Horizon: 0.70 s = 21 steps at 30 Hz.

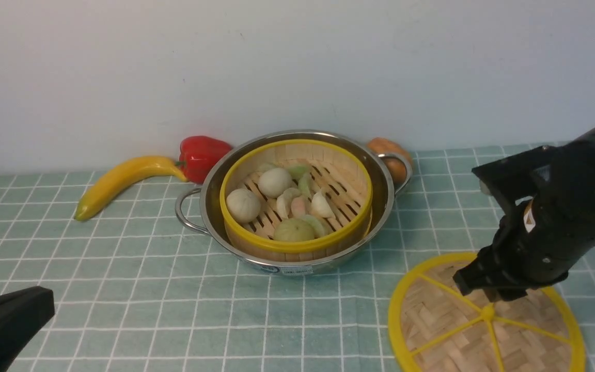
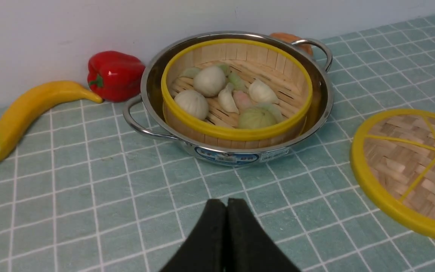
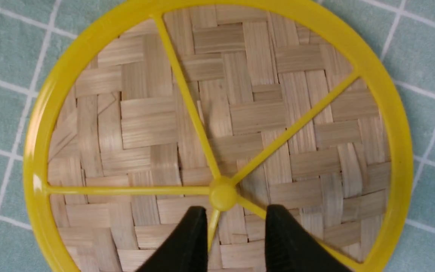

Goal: Place the steamer in the pot on the blue tablecloth, and put the lid on the steamer.
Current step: 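Move the gripper down to the bamboo steamer lid and grasp its center knob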

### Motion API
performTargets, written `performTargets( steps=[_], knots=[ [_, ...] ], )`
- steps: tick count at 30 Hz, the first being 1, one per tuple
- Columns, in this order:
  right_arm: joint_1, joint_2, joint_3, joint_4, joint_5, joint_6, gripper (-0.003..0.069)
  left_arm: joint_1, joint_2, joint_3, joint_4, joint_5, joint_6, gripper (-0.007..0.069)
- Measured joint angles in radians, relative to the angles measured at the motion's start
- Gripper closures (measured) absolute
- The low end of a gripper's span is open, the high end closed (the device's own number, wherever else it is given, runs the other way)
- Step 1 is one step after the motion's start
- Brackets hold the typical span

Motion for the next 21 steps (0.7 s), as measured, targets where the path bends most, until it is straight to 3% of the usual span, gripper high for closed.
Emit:
performTargets(
  steps=[10, 14, 15, 21],
  knots=[
    [0.000, 0.132, 0.000, 0.021, -0.036, -0.006, 0.0419, 0.000, 0.000, 0.000, -0.002, -0.024, 0.000, 0.0646],
    [0.000, 0.151, -0.004, 0.010, -0.023, -0.007, 0.0486, 0.000, 0.000, 0.000, -0.002, -0.024, 0.000, 0.0646],
    [0.000, 0.150, -0.008, 0.003, -0.009, -0.007, 0.0516, 0.000, 0.000, 0.000, -0.002, -0.024, 0.000, 0.0646],
    [0.000, 0.055, -0.127, -0.034, 0.230, -0.016, 0.0512, 0.000, 0.000, 0.000, -0.001, -0.024, 0.000, 0.0643]
  ],
)
